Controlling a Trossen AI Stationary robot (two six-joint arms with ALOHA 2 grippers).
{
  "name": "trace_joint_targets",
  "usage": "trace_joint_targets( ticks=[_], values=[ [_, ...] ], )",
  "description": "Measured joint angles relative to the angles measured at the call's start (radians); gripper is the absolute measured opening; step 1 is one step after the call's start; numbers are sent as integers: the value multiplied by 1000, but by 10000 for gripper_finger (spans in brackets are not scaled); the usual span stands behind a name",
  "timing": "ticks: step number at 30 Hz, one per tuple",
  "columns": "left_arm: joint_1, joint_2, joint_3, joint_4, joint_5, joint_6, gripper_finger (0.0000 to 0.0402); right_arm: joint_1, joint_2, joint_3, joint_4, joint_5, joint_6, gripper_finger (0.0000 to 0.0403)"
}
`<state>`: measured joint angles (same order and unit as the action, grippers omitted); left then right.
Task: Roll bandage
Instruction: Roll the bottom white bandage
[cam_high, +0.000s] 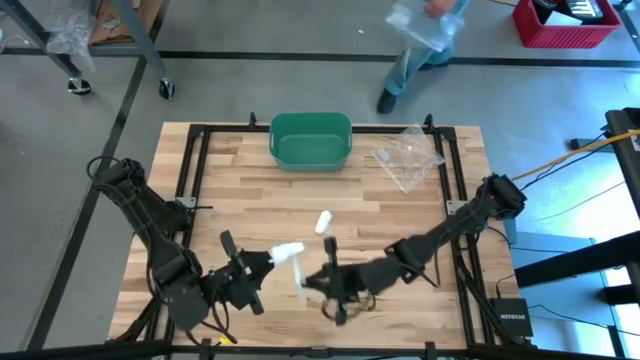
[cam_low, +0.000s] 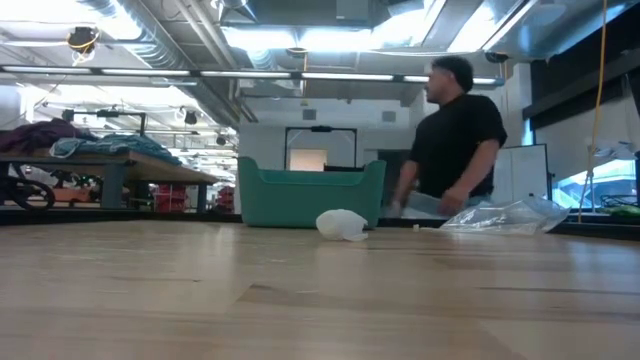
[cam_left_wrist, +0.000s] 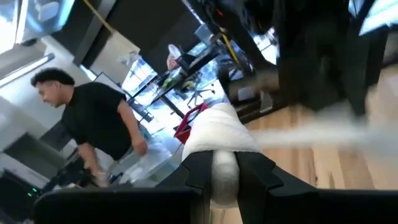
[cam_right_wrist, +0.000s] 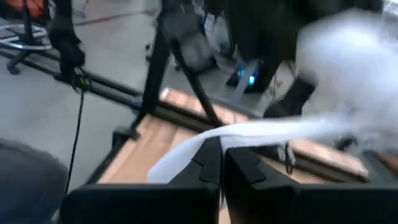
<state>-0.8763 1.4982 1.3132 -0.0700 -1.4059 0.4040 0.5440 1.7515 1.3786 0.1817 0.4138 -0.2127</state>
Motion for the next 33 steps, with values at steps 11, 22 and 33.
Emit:
trace_joint_targets(
  ticks=[11,22,33],
  values=[
    [-1,7,0,-192,33,-104,40,19,-1,153,-34,75,-125,23],
    [-1,71,1,-146,74,77,40,-66,-1,178,-75,69,-43,32],
    [-12,73,0,-105,94,111,40,-105,-1,179,-226,58,142,168]
  ],
)
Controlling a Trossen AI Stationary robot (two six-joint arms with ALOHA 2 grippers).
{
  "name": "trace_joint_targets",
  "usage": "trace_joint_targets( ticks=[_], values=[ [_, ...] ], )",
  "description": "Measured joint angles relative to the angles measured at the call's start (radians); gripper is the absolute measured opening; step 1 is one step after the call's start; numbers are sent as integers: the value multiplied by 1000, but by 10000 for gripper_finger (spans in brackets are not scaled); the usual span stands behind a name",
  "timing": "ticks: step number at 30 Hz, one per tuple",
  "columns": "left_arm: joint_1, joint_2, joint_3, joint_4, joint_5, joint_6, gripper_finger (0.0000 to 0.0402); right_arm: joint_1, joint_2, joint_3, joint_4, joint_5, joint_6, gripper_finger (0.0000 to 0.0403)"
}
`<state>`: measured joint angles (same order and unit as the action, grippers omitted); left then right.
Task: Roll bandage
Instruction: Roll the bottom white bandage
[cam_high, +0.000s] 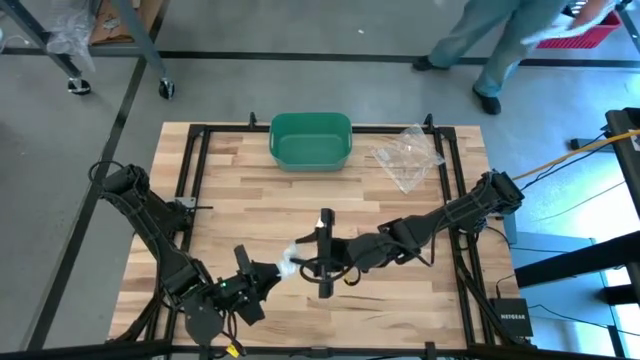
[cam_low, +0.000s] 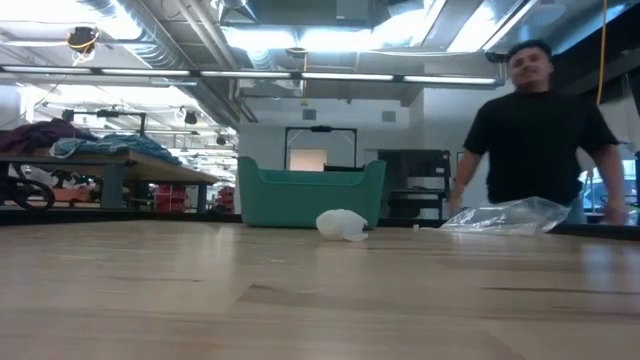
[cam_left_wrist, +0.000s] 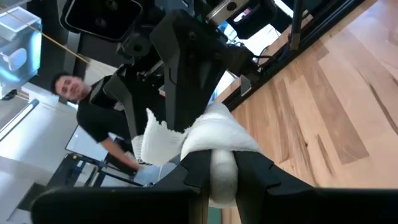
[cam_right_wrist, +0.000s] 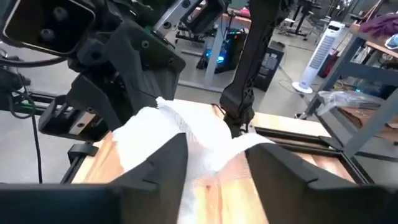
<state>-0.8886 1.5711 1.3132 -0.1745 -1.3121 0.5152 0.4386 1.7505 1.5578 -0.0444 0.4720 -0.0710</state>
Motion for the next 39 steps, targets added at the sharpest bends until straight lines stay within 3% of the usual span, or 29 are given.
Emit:
trace_joint_targets(
  ticks=[5,11,14,22,27,39],
  values=[
    [-1,0,0,0,12,12,40,-7,-1,0,-14,-5,104,201],
    [-2,1,0,-8,60,73,40,-34,-1,1,-78,-167,349,204],
    [-2,4,0,-36,80,195,40,-47,-3,2,-122,-256,406,204],
    [0,4,0,-56,79,530,40,-49,-3,0,-166,-461,403,205],
    [8,4,0,-43,77,720,40,-56,-2,0,-168,-481,377,209],
    [24,3,0,-45,149,692,40,-55,-1,-2,-138,-489,320,263]
  ],
)
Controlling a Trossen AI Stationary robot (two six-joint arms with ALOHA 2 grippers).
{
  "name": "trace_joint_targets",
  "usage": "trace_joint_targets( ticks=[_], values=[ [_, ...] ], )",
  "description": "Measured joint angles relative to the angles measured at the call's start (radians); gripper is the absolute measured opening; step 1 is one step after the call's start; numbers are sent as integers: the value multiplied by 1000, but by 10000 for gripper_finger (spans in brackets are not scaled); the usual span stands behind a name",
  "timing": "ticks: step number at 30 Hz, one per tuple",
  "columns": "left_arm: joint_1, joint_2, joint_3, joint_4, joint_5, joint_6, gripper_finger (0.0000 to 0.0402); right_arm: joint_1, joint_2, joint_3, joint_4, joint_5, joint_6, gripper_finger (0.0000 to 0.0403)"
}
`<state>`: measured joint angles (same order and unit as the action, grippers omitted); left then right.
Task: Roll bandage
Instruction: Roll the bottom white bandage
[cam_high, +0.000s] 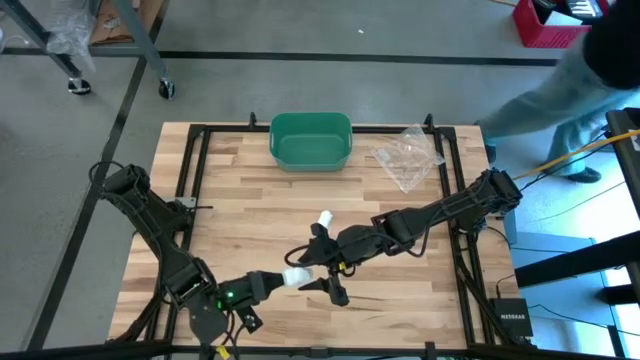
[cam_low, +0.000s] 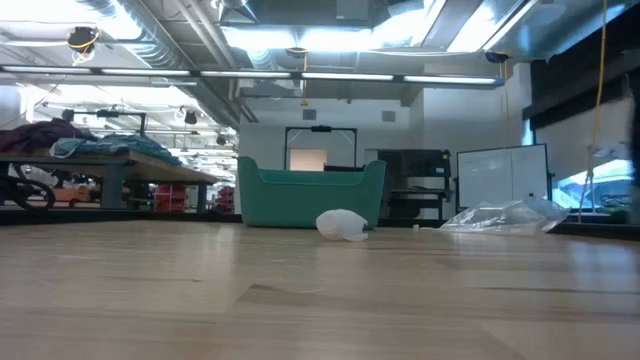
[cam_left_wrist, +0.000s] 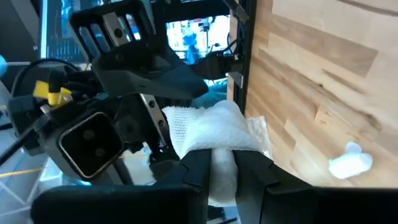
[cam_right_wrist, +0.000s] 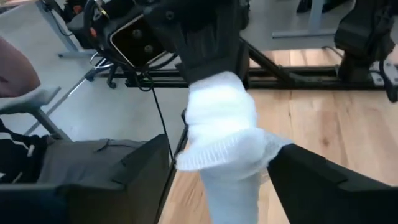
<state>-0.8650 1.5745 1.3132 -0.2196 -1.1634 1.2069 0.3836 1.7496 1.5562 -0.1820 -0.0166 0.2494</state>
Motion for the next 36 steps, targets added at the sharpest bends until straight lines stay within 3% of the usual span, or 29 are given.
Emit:
trace_joint_targets(
  ticks=[5,19,27,36],
  values=[
    [0,0,0,0,1,-77,40,2,0,0,87,6,-51,269],
    [22,-2,1,-8,0,-607,40,3,37,-1,123,50,-206,269],
    [24,-2,1,1,-2,-760,40,24,8,1,93,50,-210,269],
    [49,-2,0,-5,1,-884,40,36,7,1,25,102,-411,269]
  ],
)
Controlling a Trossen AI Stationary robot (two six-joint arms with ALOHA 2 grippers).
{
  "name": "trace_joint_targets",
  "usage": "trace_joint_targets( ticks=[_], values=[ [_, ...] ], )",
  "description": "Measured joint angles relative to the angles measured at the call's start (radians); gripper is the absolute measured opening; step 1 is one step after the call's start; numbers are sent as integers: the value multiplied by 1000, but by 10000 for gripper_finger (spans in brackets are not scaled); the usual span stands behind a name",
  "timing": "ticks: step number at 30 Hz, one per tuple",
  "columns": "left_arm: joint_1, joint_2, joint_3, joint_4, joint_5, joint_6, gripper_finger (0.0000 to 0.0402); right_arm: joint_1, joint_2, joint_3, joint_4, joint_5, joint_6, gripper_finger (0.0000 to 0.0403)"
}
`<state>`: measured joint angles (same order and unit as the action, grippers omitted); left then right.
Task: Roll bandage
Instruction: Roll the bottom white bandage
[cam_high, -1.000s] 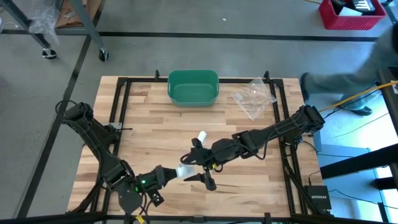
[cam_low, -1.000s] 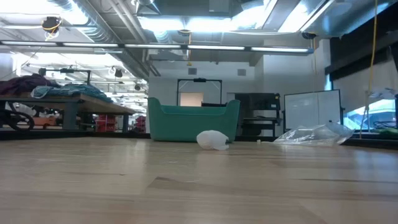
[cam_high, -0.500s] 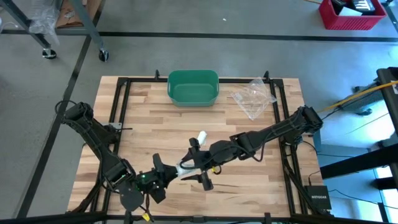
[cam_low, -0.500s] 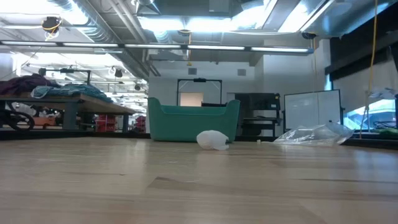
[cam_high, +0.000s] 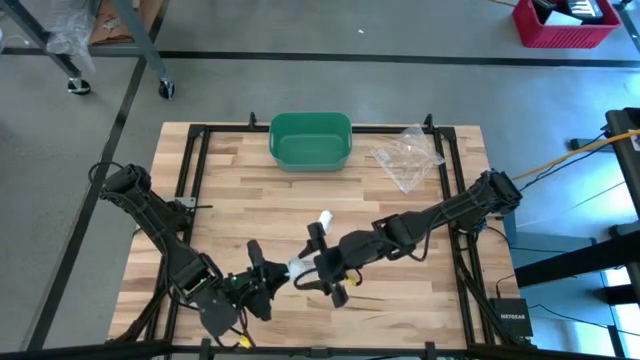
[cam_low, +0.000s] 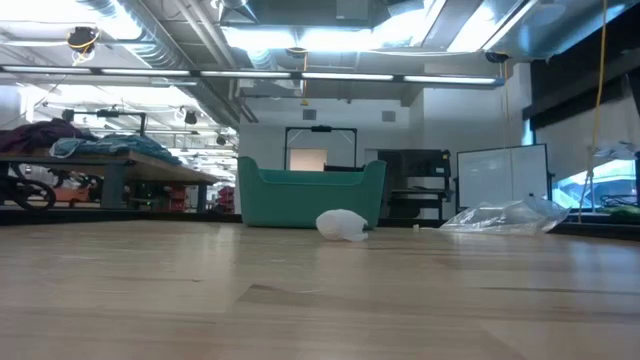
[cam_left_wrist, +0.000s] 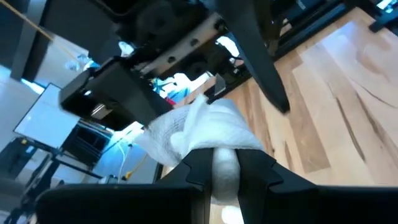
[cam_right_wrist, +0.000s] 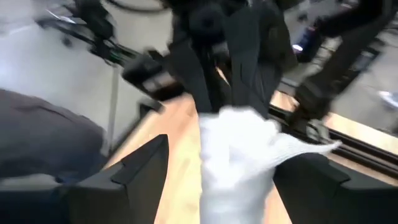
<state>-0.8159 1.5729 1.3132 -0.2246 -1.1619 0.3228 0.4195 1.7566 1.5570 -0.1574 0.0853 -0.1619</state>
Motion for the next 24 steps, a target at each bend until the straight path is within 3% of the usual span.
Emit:
trace_joint_targets(
  ticks=[5,18,20,24],
  values=[
    [0,-13,1,18,-43,-18,40,15,-21,0,-60,139,-58,269],
    [0,-11,1,32,-50,-1,40,26,-90,0,-249,188,-8,269],
    [1,-11,1,32,-51,0,40,34,-106,-1,-315,228,6,269],
    [-1,-11,1,33,-54,1,40,55,-156,-1,-287,302,1,269]
  ],
)
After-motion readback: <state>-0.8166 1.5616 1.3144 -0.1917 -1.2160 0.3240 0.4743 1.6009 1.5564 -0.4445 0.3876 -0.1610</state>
